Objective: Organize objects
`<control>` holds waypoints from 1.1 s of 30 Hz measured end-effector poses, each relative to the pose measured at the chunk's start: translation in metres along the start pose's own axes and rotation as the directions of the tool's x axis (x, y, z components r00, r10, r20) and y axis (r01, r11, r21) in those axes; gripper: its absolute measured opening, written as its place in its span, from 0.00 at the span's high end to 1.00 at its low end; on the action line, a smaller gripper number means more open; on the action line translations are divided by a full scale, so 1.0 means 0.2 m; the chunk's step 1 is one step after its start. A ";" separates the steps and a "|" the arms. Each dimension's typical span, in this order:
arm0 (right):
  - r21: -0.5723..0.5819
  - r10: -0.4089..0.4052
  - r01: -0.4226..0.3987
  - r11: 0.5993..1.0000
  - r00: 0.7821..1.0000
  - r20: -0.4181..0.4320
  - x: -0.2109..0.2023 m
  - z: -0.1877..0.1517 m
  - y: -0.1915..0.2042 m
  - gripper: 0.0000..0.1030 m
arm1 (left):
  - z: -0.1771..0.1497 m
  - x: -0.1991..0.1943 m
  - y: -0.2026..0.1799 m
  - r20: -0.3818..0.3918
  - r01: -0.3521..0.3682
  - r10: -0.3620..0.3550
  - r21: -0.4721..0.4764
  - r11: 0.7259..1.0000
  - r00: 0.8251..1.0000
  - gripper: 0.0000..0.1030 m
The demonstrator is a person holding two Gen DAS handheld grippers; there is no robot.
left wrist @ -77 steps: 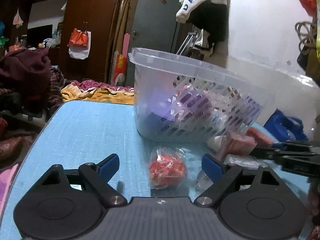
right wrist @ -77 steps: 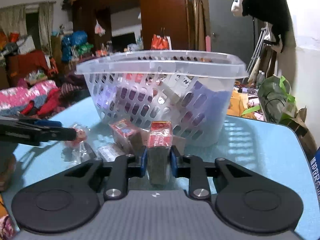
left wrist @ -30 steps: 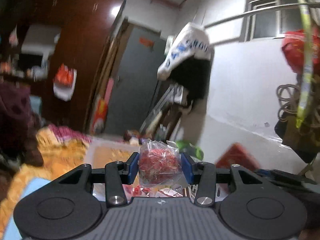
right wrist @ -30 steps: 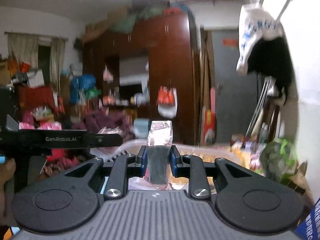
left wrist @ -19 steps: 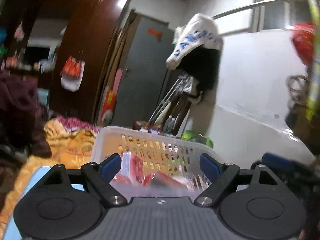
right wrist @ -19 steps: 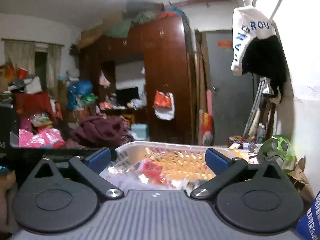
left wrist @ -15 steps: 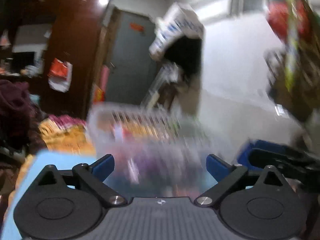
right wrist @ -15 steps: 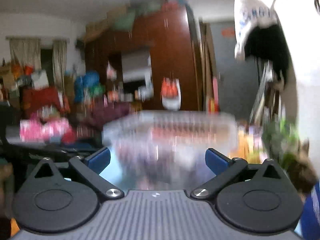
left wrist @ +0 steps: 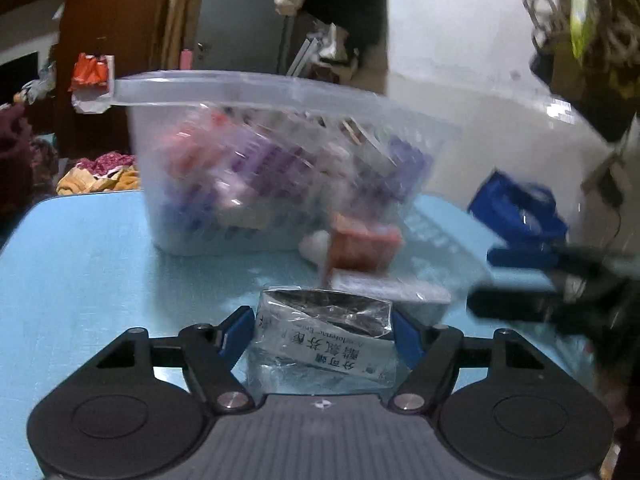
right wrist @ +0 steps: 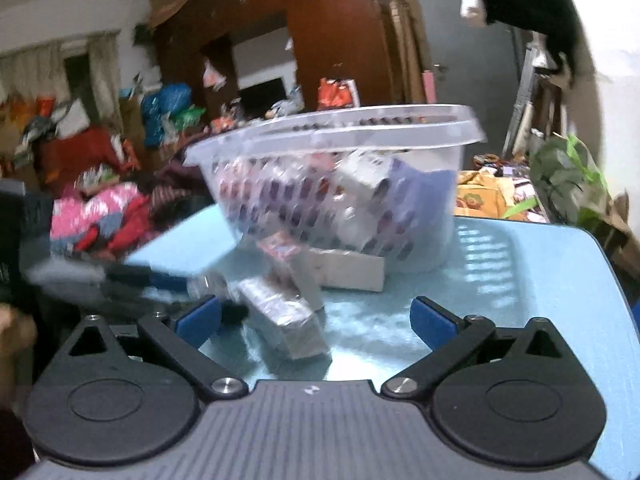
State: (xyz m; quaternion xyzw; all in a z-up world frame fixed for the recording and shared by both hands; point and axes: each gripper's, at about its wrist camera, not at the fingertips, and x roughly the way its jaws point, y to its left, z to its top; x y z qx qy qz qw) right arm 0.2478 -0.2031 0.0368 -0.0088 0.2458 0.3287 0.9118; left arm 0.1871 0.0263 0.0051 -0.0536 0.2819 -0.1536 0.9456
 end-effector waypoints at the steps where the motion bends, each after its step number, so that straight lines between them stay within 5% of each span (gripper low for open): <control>1: -0.016 0.004 -0.004 1.000 1.000 -0.011 0.00 0.00 0.01 0.03 | 0.00 -0.03 0.03 0.020 -0.007 0.007 -0.016 1.000 1.000 0.26; 6: -0.101 0.013 -0.021 0.995 0.997 -0.080 0.11 0.01 0.09 0.14 | 0.01 -0.11 0.19 0.092 0.006 0.004 -0.104 0.995 0.996 0.26; 8: -0.127 0.020 -0.032 0.991 0.995 -0.096 0.14 0.00 0.10 0.25 | 0.01 -0.10 0.23 0.098 0.017 -0.003 -0.138 0.990 0.995 0.26; 10: -0.117 0.034 -0.047 0.992 0.993 -0.116 0.15 0.00 0.08 0.53 | 0.02 -0.08 0.27 0.103 0.056 -0.038 -0.182 0.982 0.994 0.26; 12: -0.119 0.047 -0.059 0.991 0.994 -0.103 0.12 -0.01 0.08 0.58 | 0.02 -0.08 0.29 0.114 0.066 -0.043 -0.205 0.977 0.993 0.26; 17: -0.088 0.071 -0.068 0.994 0.997 0.025 -0.01 -0.03 0.03 0.62 | 0.01 -0.09 0.30 0.149 0.108 -0.076 -0.217 0.970 0.986 0.26; 24: -0.025 0.055 -0.051 0.998 0.970 0.235 -0.19 -0.07 -0.05 0.63 | -0.01 -0.16 0.32 0.236 0.133 -0.081 -0.215 0.968 0.968 0.26; 33: -0.061 -0.013 0.036 0.997 0.940 0.341 -0.22 -0.07 0.00 0.63 | -0.04 -0.25 0.31 0.346 0.151 -0.080 -0.183 0.971 0.935 0.27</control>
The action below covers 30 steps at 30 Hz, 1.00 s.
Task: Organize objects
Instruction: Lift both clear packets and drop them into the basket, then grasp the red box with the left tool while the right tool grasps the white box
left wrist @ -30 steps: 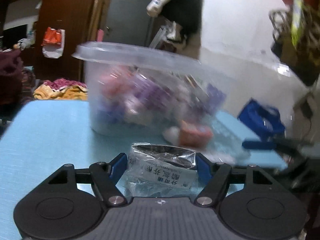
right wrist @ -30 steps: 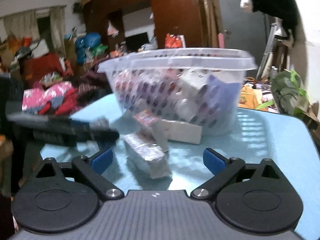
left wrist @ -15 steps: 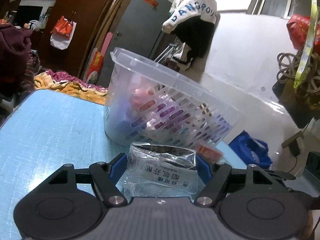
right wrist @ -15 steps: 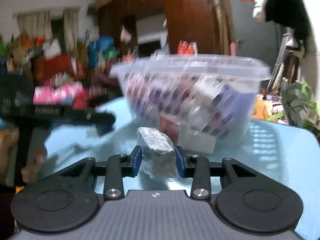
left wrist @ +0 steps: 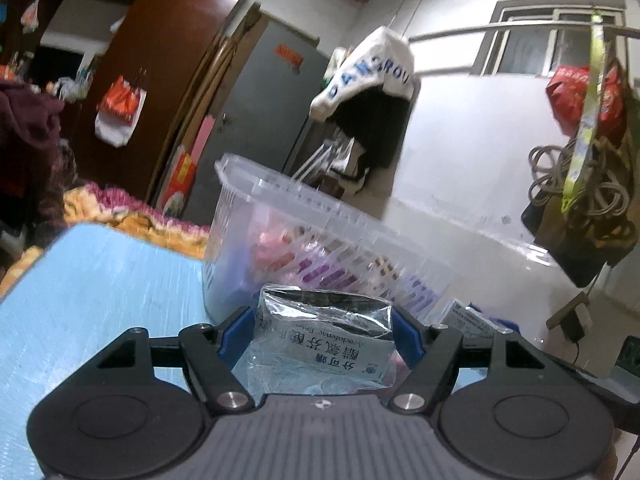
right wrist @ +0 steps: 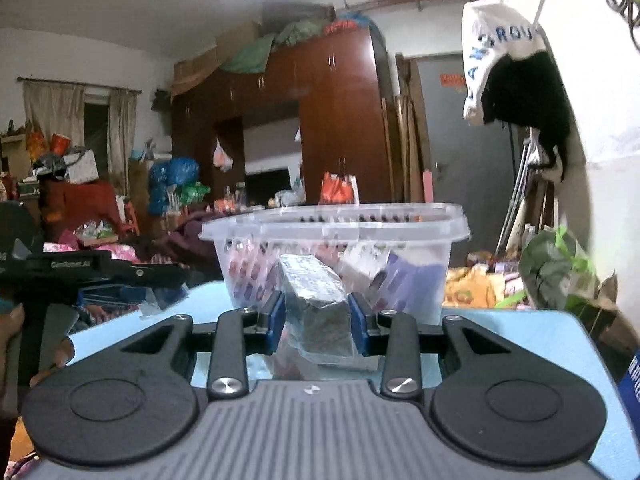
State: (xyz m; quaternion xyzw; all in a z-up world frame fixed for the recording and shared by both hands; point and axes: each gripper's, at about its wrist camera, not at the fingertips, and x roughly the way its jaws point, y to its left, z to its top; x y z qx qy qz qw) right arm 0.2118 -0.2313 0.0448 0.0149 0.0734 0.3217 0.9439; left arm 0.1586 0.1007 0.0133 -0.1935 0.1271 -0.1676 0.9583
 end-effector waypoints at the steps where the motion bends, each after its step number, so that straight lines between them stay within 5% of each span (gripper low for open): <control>1: 0.022 0.033 -0.033 0.999 0.999 0.020 -0.01 0.02 0.00 0.63 | 0.01 -0.02 -0.02 0.023 0.006 -0.006 0.007 1.000 1.000 0.27; 3: 0.030 0.063 -0.065 0.997 0.996 0.064 -0.04 0.12 0.01 0.63 | 0.10 -0.04 -0.07 0.069 0.046 -0.047 0.013 0.999 0.996 0.27; 6: -0.039 -0.030 0.033 0.999 0.996 0.082 0.05 0.35 0.05 0.63 | 0.34 0.01 -0.19 0.110 0.057 -0.059 0.024 0.998 0.992 0.27; 10: -0.040 -0.089 0.087 0.995 0.995 -0.054 0.37 0.57 0.00 0.63 | 0.57 0.26 -0.27 0.026 -0.051 0.050 0.035 0.998 0.998 0.27; 14: -0.062 -0.096 0.088 0.994 0.986 -0.138 0.61 0.56 -0.06 0.61 | 0.61 0.46 -0.19 -0.030 -0.112 0.111 -0.009 0.994 0.993 0.26; 17: -0.086 -0.157 0.147 0.985 0.979 -0.131 0.62 0.55 -0.03 0.17 | 0.61 0.57 -0.12 -0.094 -0.144 0.138 -0.060 0.988 0.986 0.05; 19: -0.069 -0.139 0.134 0.989 0.988 -0.072 0.51 0.55 -0.03 0.00 | 0.60 0.56 -0.13 -0.079 -0.173 0.170 -0.039 0.984 0.982 0.05; 24: 0.021 -0.080 0.080 0.997 0.997 0.002 0.14 0.44 -0.04 0.00 | 0.40 0.25 -0.27 -0.003 -0.133 0.134 0.111 0.985 0.991 0.02; 27: 0.029 -0.105 0.107 0.994 0.993 -0.062 0.12 0.33 -0.09 0.00 | 0.16 0.16 -0.37 -0.118 -0.061 0.085 0.197 0.979 0.989 0.00; 30: 0.067 -0.158 0.169 0.983 0.975 -0.154 0.18 0.23 -0.15 0.00 | -0.04 0.23 -0.44 -0.262 -0.034 0.105 0.262 0.965 0.959 0.00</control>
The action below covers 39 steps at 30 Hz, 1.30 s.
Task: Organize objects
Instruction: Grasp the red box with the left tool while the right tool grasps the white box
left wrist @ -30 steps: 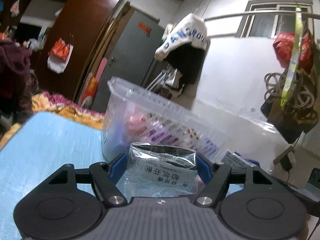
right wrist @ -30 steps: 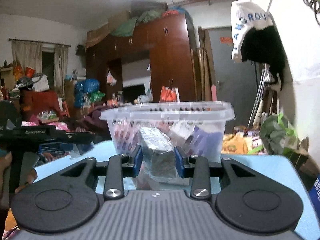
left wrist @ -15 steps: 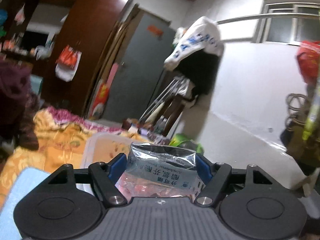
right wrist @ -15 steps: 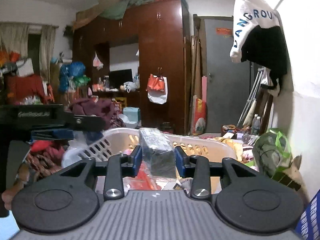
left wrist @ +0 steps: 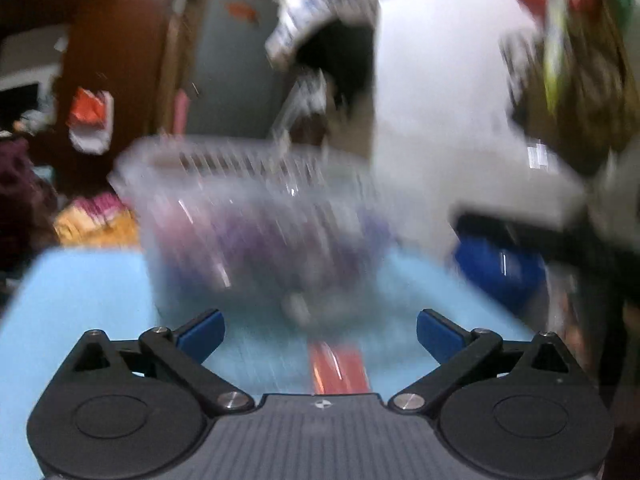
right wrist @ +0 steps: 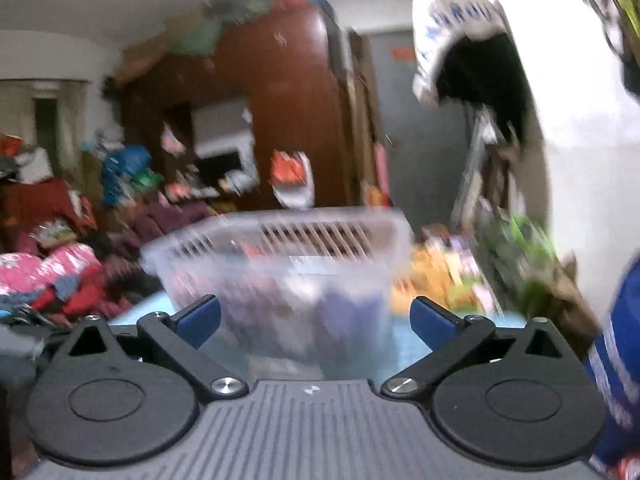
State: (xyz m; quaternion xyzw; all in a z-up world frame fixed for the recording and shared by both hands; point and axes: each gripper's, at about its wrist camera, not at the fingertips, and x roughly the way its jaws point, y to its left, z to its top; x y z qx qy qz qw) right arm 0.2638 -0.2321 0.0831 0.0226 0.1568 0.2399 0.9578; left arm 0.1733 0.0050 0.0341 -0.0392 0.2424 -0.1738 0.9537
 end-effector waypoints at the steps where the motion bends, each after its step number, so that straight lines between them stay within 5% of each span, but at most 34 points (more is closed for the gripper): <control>1: 0.020 -0.008 0.009 1.000 0.999 -0.040 0.04 -0.01 -0.02 0.00 | -0.02 0.04 -0.02 -0.032 0.003 -0.002 0.016 1.000 0.999 0.01; 6: 0.063 -0.028 0.034 0.997 0.995 -0.091 0.13 -0.04 -0.05 0.00 | -0.04 0.17 -0.06 -0.109 -0.033 0.035 0.023 0.999 0.993 0.10; 10: 0.051 -0.019 0.025 0.998 0.993 -0.115 0.14 -0.08 -0.02 0.00 | -0.06 0.20 -0.03 -0.155 -0.008 0.007 -0.005 1.000 0.988 0.51; 20: 0.000 0.026 -0.027 1.000 0.964 -0.263 0.37 -0.14 0.16 0.02 | -0.04 0.01 0.30 0.005 -0.058 0.060 -0.166 0.984 0.998 0.52; 27: -0.037 -0.003 -0.009 0.999 0.950 -0.311 0.44 -0.17 0.23 0.12 | -0.06 0.03 0.38 0.042 -0.016 0.026 -0.223 0.975 0.999 0.52; 31: -0.090 -0.057 0.032 0.995 0.954 -0.294 0.41 -0.19 0.24 0.30 | -0.07 0.05 0.39 0.058 -0.010 0.024 -0.230 0.973 0.998 0.52; 35: -0.057 -0.040 0.026 0.998 0.959 -0.280 0.39 -0.19 0.22 0.28 | -0.09 0.03 0.41 0.071 -0.002 0.020 -0.242 0.970 0.997 0.52; 39: -0.039 -0.021 0.010 0.999 0.953 -0.301 0.40 -0.18 0.22 0.10 | -0.09 0.02 0.42 0.083 0.010 0.011 -0.252 0.968 0.996 0.51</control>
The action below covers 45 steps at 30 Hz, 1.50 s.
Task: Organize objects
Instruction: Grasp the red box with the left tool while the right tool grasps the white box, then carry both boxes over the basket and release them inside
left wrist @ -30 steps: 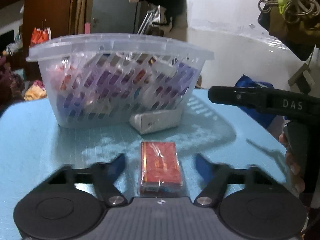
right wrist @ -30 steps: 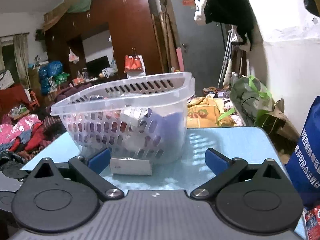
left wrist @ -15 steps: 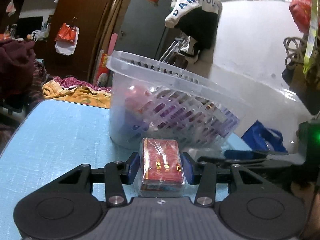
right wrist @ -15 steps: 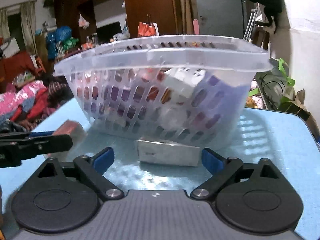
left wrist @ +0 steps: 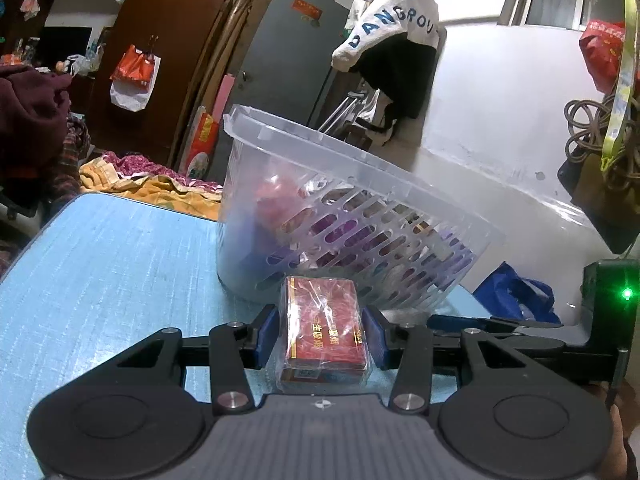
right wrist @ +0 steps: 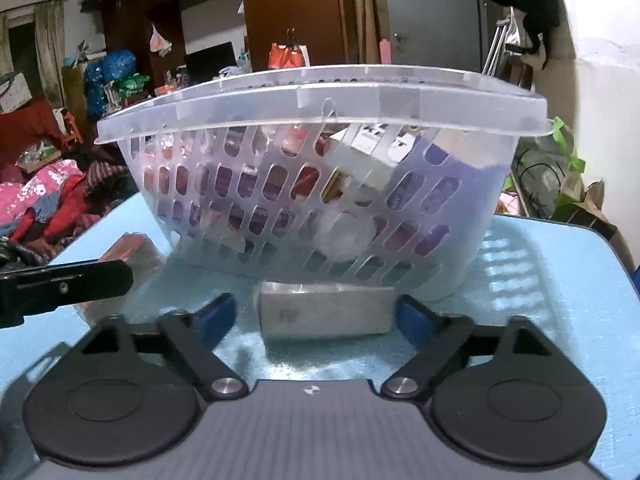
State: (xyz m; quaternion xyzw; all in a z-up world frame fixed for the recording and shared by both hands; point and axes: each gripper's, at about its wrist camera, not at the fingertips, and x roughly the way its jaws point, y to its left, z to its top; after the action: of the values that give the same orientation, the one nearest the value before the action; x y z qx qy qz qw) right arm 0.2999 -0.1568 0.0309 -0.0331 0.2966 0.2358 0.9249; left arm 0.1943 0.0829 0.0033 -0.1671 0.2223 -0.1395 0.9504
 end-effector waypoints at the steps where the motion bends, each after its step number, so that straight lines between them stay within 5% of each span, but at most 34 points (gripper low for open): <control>1: 0.000 -0.004 0.004 1.000 1.000 -0.002 0.00 0.00 0.01 0.09 | 0.00 0.00 0.00 -0.003 0.004 -0.004 -0.005 1.000 1.000 0.51; 5: -0.008 -0.015 0.015 1.000 0.999 -0.039 0.05 0.02 0.04 0.11 | 0.00 0.00 0.02 -0.004 0.016 -0.016 -0.014 1.000 1.000 0.51; 7: -0.020 -0.029 0.028 0.999 0.998 -0.051 0.05 0.01 0.04 0.22 | 0.00 0.00 0.02 -0.005 0.023 -0.023 -0.021 1.000 1.000 0.51; 14: -0.017 0.003 -0.002 1.000 1.000 0.029 -0.08 -0.04 0.02 0.23 | -0.01 -0.03 0.05 0.016 0.043 -0.042 -0.035 0.998 0.999 0.51; 18: -0.015 0.094 -0.092 0.996 0.981 0.167 -0.37 -0.07 0.02 0.22 | -0.01 -0.15 0.04 0.094 0.121 -0.117 -0.044 0.992 0.989 0.51; 21: -0.043 0.110 -0.101 0.994 0.933 0.343 -0.59 0.07 0.04 0.22 | 0.12 -0.26 -0.06 0.195 0.178 -0.171 -0.018 0.984 0.966 0.51; 23: -0.085 0.121 -0.095 0.992 0.909 0.399 -0.62 0.24 0.04 0.22 | 0.28 -0.26 -0.16 0.226 0.142 -0.142 0.020 0.990 0.964 0.51; 29: -0.098 0.064 -0.038 0.994 0.960 0.271 -0.32 0.54 0.00 0.21 | 0.64 0.05 -0.21 0.098 -0.004 0.005 -0.011 1.000 0.995 0.51; 30: -0.107 0.054 -0.027 0.994 0.966 0.253 -0.28 0.54 -0.01 0.19 | 0.65 0.10 -0.20 0.075 -0.015 0.016 -0.014 1.000 0.997 0.49; 32: -0.116 0.006 0.023 0.993 0.969 0.246 -0.24 0.51 0.00 0.10 | 0.65 0.16 -0.18 0.064 -0.041 0.041 -0.006 0.999 0.997 0.19; 33: -0.111 -0.013 0.044 0.993 0.964 0.266 -0.23 0.50 0.00 0.00 | 0.65 0.19 -0.17 0.065 -0.070 0.070 -0.003 0.998 0.995 0.12; 36: -0.089 0.017 0.008 0.996 0.959 0.284 -0.28 0.46 -0.03 0.00 | 0.63 0.18 -0.16 0.096 -0.110 0.108 0.017 0.994 0.989 0.10; 38: -0.092 0.030 -0.003 0.996 0.954 0.297 -0.33 0.44 -0.05 0.00 | 0.62 0.12 -0.18 0.138 -0.126 0.114 0.077 0.989 0.984 0.00; 45: -0.008 -0.027 0.033 0.999 0.919 0.392 -0.57 0.30 -0.09 0.00 | 0.48 -0.11 -0.30 0.241 -0.176 0.116 0.246 0.953 0.964 0.00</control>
State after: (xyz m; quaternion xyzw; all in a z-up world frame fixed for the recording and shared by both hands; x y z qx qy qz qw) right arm 0.2580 -0.2077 0.1424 0.0036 0.1032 0.2254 0.9688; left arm 0.2095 0.0595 0.1155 -0.0360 0.1049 -0.0772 0.9908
